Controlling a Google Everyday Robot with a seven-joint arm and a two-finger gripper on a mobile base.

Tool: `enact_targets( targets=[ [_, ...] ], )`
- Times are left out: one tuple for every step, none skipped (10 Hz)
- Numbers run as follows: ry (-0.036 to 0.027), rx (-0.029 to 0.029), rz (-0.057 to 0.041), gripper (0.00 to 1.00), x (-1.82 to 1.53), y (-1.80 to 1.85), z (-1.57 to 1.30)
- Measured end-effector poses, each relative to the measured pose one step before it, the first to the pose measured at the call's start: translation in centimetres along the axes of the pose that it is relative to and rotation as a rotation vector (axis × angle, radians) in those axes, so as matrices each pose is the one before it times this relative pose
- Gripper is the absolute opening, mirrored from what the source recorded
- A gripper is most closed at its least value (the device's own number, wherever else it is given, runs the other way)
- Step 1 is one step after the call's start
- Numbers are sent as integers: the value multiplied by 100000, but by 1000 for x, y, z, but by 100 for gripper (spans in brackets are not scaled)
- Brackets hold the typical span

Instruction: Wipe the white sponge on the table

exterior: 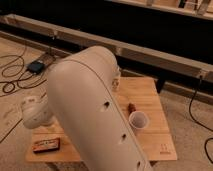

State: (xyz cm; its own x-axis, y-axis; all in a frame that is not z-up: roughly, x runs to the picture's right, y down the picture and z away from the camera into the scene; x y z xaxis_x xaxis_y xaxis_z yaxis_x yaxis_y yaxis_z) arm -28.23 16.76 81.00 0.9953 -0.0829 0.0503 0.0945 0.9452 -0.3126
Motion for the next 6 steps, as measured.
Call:
enact_targets(
  targets=[
    [1967, 525, 1223, 80, 1398, -1351, -48],
    [1320, 283, 1146, 80, 1426, -1514, 248],
    [893, 166, 864, 80, 1170, -1094, 396],
    [-129, 218, 1219, 80, 1243, -1388, 589],
    [-222, 114, 1311, 80, 1515, -1527, 879],
    [-813, -3, 1099, 80, 1173, -1282, 825]
  ],
)
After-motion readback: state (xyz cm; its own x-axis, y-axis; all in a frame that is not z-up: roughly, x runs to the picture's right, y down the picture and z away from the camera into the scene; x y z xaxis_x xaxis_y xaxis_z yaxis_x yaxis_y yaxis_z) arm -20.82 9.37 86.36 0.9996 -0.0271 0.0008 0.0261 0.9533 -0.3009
